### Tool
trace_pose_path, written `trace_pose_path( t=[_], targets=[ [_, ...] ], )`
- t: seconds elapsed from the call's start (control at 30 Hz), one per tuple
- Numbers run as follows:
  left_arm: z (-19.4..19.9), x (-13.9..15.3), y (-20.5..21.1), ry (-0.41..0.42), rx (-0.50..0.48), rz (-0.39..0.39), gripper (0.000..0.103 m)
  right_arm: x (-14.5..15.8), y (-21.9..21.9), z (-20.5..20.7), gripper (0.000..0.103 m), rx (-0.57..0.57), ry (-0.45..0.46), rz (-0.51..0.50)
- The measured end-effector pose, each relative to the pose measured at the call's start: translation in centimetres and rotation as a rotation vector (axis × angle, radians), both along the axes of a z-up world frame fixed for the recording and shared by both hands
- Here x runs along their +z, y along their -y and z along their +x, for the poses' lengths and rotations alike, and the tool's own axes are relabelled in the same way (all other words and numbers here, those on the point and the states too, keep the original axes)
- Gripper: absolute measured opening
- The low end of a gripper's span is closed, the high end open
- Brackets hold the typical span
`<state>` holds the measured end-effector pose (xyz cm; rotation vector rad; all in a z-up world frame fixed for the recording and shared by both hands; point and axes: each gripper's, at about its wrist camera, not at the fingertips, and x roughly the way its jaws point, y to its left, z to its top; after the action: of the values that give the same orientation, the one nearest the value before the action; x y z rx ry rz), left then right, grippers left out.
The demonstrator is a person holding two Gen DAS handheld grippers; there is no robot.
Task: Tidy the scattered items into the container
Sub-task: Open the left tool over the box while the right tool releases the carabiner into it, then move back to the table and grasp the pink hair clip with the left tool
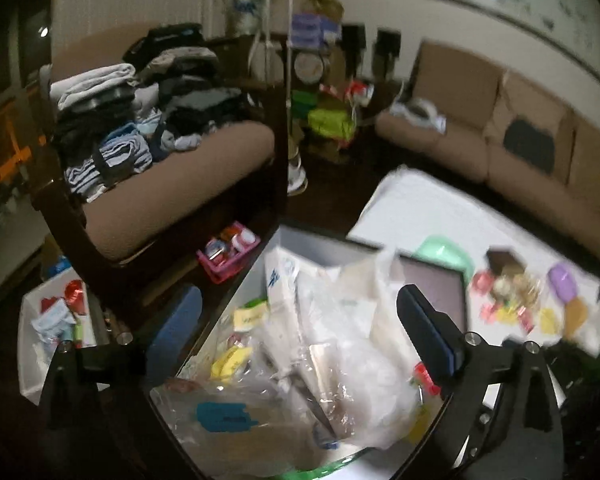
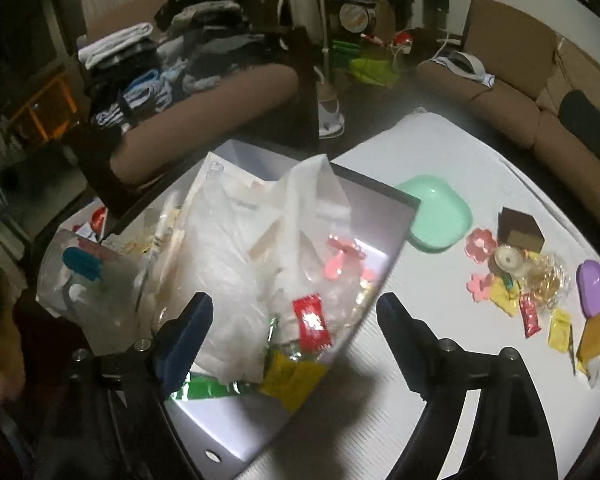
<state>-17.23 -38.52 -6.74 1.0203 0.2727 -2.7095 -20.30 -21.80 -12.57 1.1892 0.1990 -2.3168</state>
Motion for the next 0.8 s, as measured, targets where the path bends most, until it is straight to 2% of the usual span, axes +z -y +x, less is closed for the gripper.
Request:
trace_pose_path(
  t=[0.13, 0.2, 0.37, 0.5, 0.6, 0.67, 0.7, 0.73, 0.8],
  targets=[
    [1.2, 1.6, 0.8, -0.086, -0.023, 0.149, 0.103, -0.3, -4.6, 0.5, 0.087, -0.07, -0.002, -0.023],
    [1.4, 2.2, 0.2, -0.1, -0.063, 0.192, 0.103, -0.6, -8.0, 1.0, 0.087, -0.122, -0.005, -0.033],
    [0.9, 3.2, -5.1, -0.093, -0.211, 0.178, 0.103, -2.3, -17.9, 2.8, 0.087, -0.289, 0.009, -0.048],
    [-0.5, 2.3, -11.5, -0.026, -0.368, 0.184, 0.103, -5.2, -27.1, 4.3, 0.087, -0.451, 0.062, -0.034],
    [-2.3, 0.0, -17.8, 0.055, -0.509, 0.205, 0.103, -7.0, -33.3, 5.4, 0.087, -0.575, 0.098, -0.046],
    [-4.5, -3.2, -23.1, 0.128, -0.655, 0.191, 0.103, -8.1, -36.8, 6.3, 0.087, -0.655, 0.098, -0.054],
    [-5.6, -4.7, -25.0, 0.166, -0.664, 0.16, 0.103, -8.3, -38.2, 6.7, 0.087, -0.688, 0.096, -0.075],
    [-7.7, -7.2, -27.0, 0.232, -0.63, 0.109, 0.103, -8.8, -39.9, 7.2, 0.087, -0.723, 0.1, -0.109],
    [-10.9, -10.7, -28.7, 0.317, -0.537, 0.087, 0.102, -9.4, -42.2, 7.8, 0.087, -0.775, 0.136, -0.15]
  ],
)
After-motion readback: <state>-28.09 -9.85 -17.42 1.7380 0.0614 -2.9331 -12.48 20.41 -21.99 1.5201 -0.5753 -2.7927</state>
